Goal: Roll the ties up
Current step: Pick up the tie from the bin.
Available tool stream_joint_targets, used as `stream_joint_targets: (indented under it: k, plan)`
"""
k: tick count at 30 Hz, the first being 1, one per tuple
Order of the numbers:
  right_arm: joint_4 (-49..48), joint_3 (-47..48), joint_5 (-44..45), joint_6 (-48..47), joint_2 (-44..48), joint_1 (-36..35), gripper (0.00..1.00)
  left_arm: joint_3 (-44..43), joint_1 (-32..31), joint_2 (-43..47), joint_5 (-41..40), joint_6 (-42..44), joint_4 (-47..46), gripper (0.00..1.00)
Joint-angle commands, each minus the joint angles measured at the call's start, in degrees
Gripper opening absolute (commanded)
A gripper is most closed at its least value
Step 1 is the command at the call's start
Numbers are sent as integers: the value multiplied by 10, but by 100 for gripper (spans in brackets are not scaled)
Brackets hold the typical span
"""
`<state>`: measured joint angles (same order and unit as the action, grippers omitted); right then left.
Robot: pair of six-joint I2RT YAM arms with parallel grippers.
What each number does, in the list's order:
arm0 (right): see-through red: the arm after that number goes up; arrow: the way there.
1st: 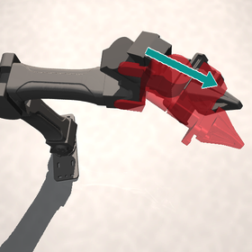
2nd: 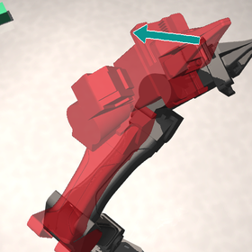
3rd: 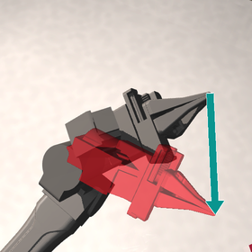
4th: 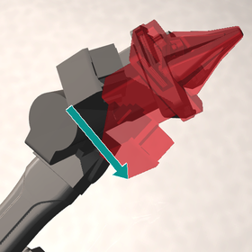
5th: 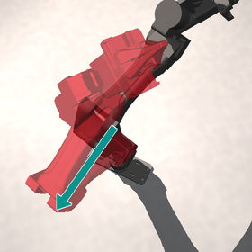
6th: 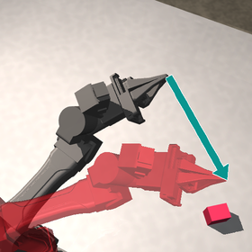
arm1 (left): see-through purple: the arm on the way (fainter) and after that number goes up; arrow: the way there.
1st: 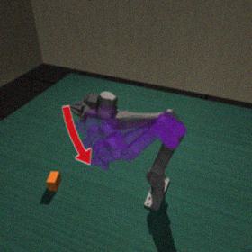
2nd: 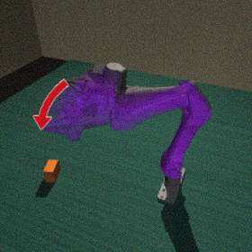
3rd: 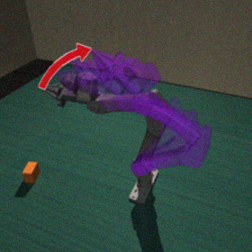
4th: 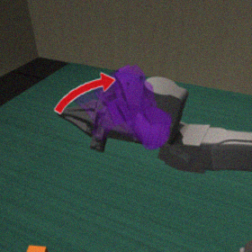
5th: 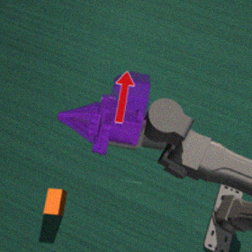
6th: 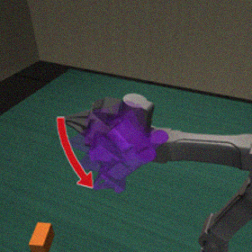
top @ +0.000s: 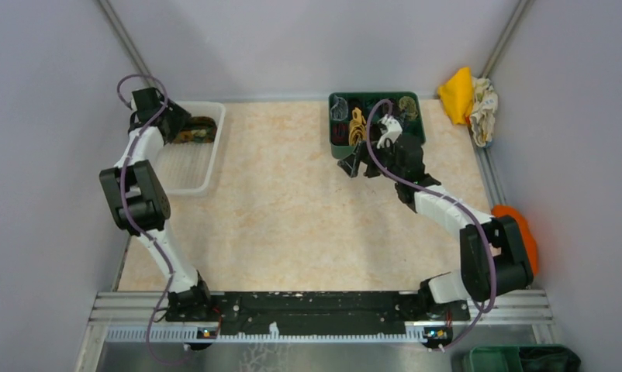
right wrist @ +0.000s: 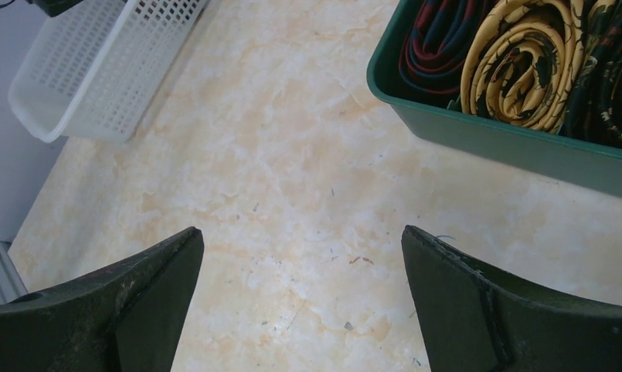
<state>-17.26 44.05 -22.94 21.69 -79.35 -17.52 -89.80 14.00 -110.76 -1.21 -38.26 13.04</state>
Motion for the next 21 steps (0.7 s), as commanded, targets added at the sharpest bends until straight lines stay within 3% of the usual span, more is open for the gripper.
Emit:
stream_joint_targets:
  k: [1,7,11,17,21]
  plan:
    - [-55,37,-19,1,-20,-5,99,-58,1,-76,65,12,-34,77]
    - [-53,53,-7,-11,-55,-4,99,-103,0,-148,66,7,-29,80]
    - [-55,64,-1,-10,-77,-2,99,-118,-1,-191,92,8,-18,76]
    - [-64,67,-8,5,-94,-1,99,-97,-1,-218,136,19,-16,44]
    - [-64,64,-7,13,-88,0,99,-82,0,-217,179,25,-10,2]
